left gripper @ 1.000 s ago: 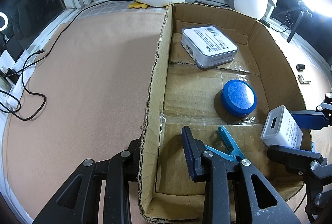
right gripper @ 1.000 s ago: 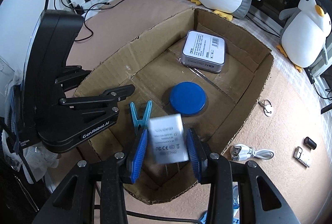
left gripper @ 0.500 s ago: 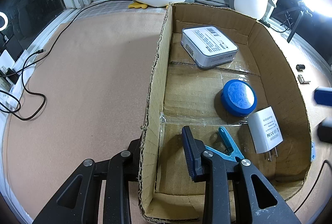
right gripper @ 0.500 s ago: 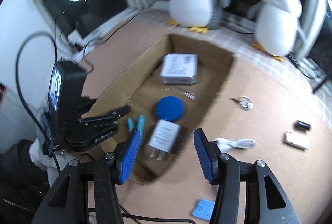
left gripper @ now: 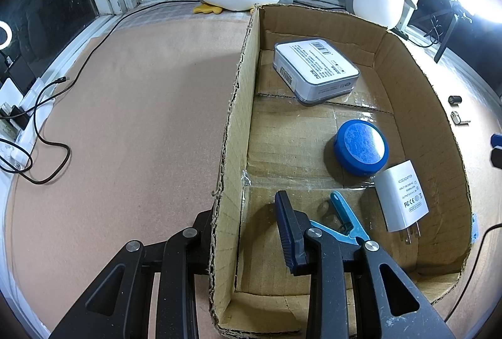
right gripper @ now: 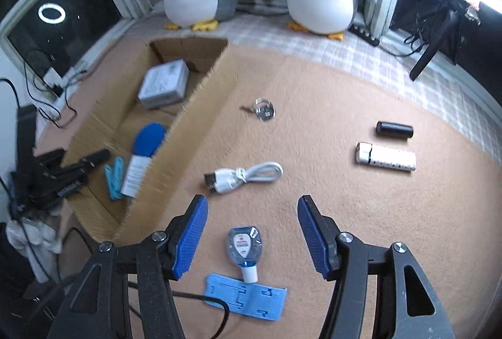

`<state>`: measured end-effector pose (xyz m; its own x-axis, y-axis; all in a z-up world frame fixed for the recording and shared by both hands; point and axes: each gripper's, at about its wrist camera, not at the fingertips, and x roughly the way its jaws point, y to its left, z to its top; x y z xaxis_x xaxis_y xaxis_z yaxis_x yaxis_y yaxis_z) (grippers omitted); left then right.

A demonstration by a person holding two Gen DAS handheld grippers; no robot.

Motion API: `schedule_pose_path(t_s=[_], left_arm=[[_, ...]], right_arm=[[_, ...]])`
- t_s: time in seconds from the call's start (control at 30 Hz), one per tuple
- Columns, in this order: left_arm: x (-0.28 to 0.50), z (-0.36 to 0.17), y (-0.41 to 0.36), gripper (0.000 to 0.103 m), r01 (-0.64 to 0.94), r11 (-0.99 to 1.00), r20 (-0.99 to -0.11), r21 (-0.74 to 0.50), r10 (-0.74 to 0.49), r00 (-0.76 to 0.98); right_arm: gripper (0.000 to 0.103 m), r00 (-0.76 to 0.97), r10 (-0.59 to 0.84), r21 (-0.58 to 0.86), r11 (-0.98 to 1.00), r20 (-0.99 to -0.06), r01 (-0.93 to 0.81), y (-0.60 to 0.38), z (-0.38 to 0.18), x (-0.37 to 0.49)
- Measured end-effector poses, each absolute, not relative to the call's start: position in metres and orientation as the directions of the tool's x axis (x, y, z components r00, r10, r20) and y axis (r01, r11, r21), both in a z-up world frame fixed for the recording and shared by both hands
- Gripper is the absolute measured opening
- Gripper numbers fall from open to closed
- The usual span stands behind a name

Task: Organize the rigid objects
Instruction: 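Reach the right tool to the white USB cable and grasp it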

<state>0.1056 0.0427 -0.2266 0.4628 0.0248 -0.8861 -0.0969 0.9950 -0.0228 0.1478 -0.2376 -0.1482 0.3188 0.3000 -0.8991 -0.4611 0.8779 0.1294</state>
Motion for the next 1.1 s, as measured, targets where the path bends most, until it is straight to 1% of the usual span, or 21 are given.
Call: schedule_pose_path(t_s=[0.13,0.2,0.33,0.4,0.47,0.57,0.63,0.73,0.8,0.9,1.03,1.1], left_arm=[[0.106,-0.227,0.042,0.032,-0.097,0.995,-0.886,-0.023,0.025,0.463],[0.106,-0.227,0.042,0.032,-0.099,0.995,-0.886,-0.023,0.026,0.464],[0.106,-0.227,0.042,0.032,-0.098,0.995,-0.886,-0.024,0.025,0.463],[0.105,-0.227,0.042,0.032,-0.098,0.995,-0.886,-0.027,0.022,0.463],[0.105,-0.227,0.043,0.032,-0.098,0.995,-0.886,-0.029,0.02,0.464],[0.105,-0.227,0.043,0.032,-0.098,0.995,-0.886,-0.029,0.02,0.464],[0.105,-0.227,0.043,0.032,-0.097,0.995,-0.885,-0.029,0.02,0.464],[0.106,-0.228,0.044,0.032,-0.096,0.995,-0.885,-0.029,0.019,0.465],[0.106,-0.227,0.044,0.032,-0.096,0.995,-0.885,-0.028,0.02,0.465],[0.107,-0.227,0.044,0.033,-0.095,0.995,-0.885,-0.032,0.016,0.465],[0.108,-0.227,0.046,0.033,-0.095,0.995,-0.886,-0.037,0.011,0.464],[0.108,-0.227,0.047,0.033,-0.096,0.995,-0.885,-0.04,0.009,0.465]], right_arm=[[0.056,0.258,0.349,0.202,0.864,-0.901,-0.461,-0.236,-0.159,0.152],[0.056,0.242,0.372,0.243,0.867,-0.896,-0.435,-0.236,-0.163,0.157],[0.054,0.155,0.435,0.379,0.878,-0.887,-0.293,-0.241,-0.182,0.175],[0.046,0.12,0.465,0.433,0.874,-0.877,-0.221,-0.244,-0.192,0.181],[0.041,0.086,0.504,0.493,0.862,-0.859,-0.119,-0.251,-0.205,0.188],[0.04,0.071,0.547,0.548,0.836,-0.834,-0.01,-0.26,-0.219,0.196],[0.04,0.08,0.574,0.577,0.816,-0.815,0.023,-0.262,-0.221,0.2],[0.038,0.1,0.571,0.577,0.815,-0.815,0.044,-0.261,-0.221,0.208],[0.032,0.103,0.558,0.564,0.824,-0.823,0.042,-0.257,-0.221,0.215],[0.032,0.105,0.526,0.53,0.848,-0.844,0.014,-0.246,-0.218,0.222],[0.031,0.112,0.427,0.419,0.904,-0.897,-0.089,-0.23,-0.21,0.224],[0.024,0.125,0.355,0.336,0.929,-0.926,-0.153,-0.219,-0.207,0.22]])
